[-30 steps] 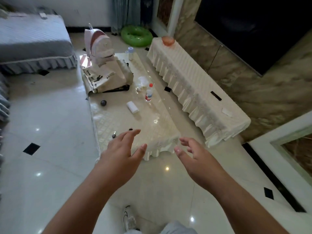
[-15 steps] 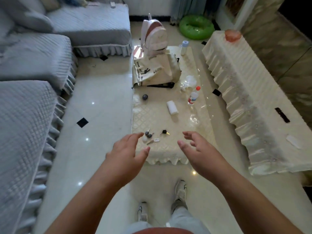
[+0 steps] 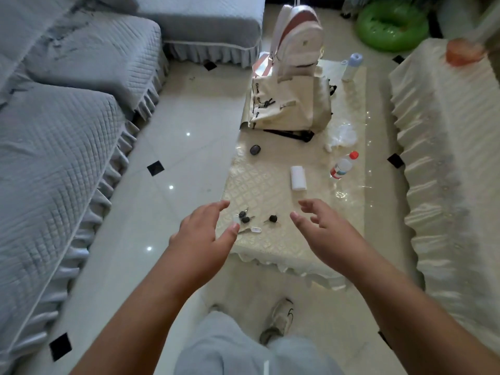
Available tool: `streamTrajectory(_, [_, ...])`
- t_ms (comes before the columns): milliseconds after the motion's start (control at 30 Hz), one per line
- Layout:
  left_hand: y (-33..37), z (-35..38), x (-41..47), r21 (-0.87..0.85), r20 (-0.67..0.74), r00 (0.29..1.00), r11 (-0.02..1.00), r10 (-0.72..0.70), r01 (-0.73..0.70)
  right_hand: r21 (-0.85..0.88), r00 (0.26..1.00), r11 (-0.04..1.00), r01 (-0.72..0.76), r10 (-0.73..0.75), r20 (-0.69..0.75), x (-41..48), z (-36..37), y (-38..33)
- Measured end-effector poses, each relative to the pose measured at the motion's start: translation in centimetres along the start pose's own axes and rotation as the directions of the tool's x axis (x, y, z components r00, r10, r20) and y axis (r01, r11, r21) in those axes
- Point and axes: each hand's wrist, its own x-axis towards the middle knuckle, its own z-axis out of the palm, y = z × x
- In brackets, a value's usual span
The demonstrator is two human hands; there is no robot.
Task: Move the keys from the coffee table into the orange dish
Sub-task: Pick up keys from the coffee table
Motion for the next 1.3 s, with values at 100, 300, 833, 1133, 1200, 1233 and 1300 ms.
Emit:
streamTrajectory(100, [0.1, 1.6, 2.3, 0.009, 0.034, 0.999, 1.0, -0.025, 0.024, -0.009, 1.0, 1.0, -0.018, 0.018, 0.019, 2.4, 0.1, 1.0])
streamTrajectory(300, [-1.5, 4.0, 8.4, 0.027, 0.101, 0.995, 0.999, -0.02, 0.017, 0.019, 0.998, 0.998, -0.066, 0.067, -0.008, 7.4, 2.5, 3.6])
streamTrajectory(833, [-12.3, 15.7, 22.6, 0.095, 0.121, 0.992, 0.995, -0.042, 0.031, -0.028, 0.991, 0.99, -0.136, 0.137, 0.008, 21.1, 15.7, 15.6])
streamTrajectory(1133, [-18.2, 23.1, 26.2, 0.119, 0.165, 0.983, 0.991, -0.085, 0.066, -0.07, 0.984, 0.981, -0.179, 0.179, 0.005, 26.0, 22.1, 22.9])
streamTrajectory(1200, [-19.1, 24.4, 26.8, 0.123, 0.168, 0.981, 0.99, -0.092, 0.072, -0.077, 0.984, 0.981, -0.18, 0.181, -0.002, 26.8, 23.2, 24.1])
streamTrajectory(1233, [-19.5, 25.0, 27.0, 0.122, 0.17, 0.981, 0.99, -0.097, 0.077, -0.08, 0.984, 0.98, -0.181, 0.181, -0.006, 27.1, 23.7, 24.7])
streamTrajectory(1300, [-20.1, 26.2, 27.5, 0.111, 0.169, 0.98, 0.99, -0.103, 0.085, -0.112, 0.984, 0.978, -0.178, 0.177, -0.015, 27.8, 24.6, 25.8])
